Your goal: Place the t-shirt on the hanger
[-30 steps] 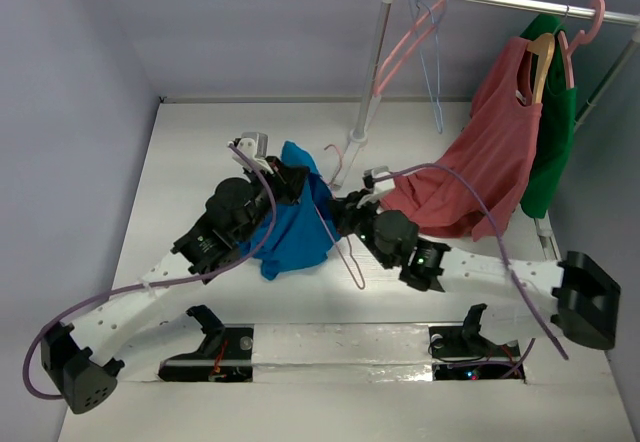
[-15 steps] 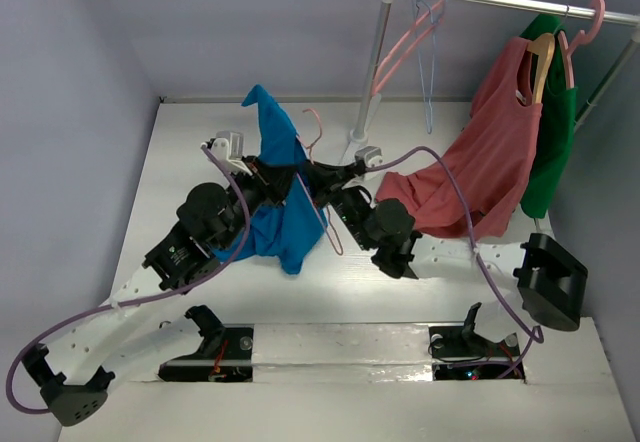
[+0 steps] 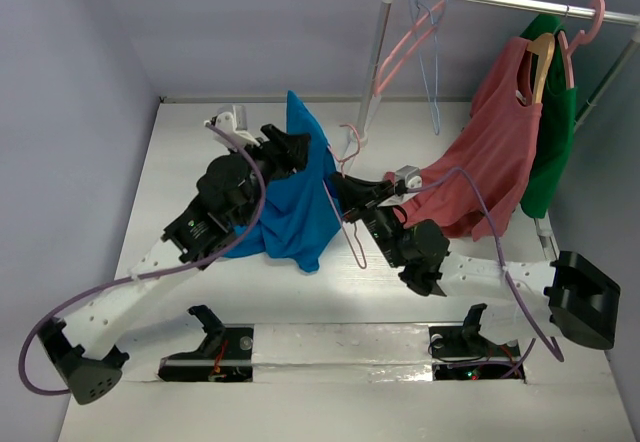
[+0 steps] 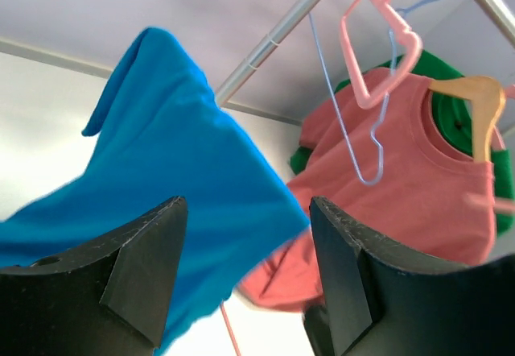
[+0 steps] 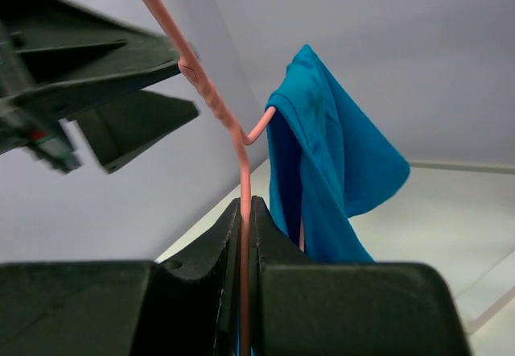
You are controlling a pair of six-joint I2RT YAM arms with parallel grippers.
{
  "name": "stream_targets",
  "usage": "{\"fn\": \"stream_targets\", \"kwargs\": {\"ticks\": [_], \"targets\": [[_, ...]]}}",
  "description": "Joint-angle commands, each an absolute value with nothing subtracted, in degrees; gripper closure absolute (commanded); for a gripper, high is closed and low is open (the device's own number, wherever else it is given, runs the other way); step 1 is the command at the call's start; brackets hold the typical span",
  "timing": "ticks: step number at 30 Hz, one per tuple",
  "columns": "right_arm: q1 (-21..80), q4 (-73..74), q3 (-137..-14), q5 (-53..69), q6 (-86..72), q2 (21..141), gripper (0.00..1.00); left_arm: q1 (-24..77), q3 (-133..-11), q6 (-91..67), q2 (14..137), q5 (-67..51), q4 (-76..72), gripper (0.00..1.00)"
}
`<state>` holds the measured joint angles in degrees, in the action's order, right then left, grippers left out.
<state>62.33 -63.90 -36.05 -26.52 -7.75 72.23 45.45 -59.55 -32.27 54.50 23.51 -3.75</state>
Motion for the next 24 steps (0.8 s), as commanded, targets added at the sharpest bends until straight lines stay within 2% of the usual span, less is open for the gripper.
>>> {"fn": "stream_targets", "kwargs": {"ticks": [1,5,9,12,24], "targets": [[62.1,-69.4,-35.3,-26.5,-8.5,69.8,1.00,43.4,-62.7,-32.4,58.3,22.1,-8.4,0.41],[62.1,-69.1,-34.6,-25.9,-9.2,69.1,1.00,42.7,-61.4,-33.4,59.9,20.0,-14.1,0.41],[62.1,-68.6,-34.5,-25.1,-9.7,69.2,1.00,41.6,-60.0,-34.5,61.3,19.6,-17.8,0.35],[62.1,-68.2,-34.8,-24.1,-9.8,69.5,1.00,41.0,-59.7,-35.6,63.8,18.8,-19.6,0.35],[62.1,-67.6,-36.1,-24.3,-9.1,71.4,1.00,40.5,-56.7,-39.3,66.9,16.1,-22.5,0.48]]}}
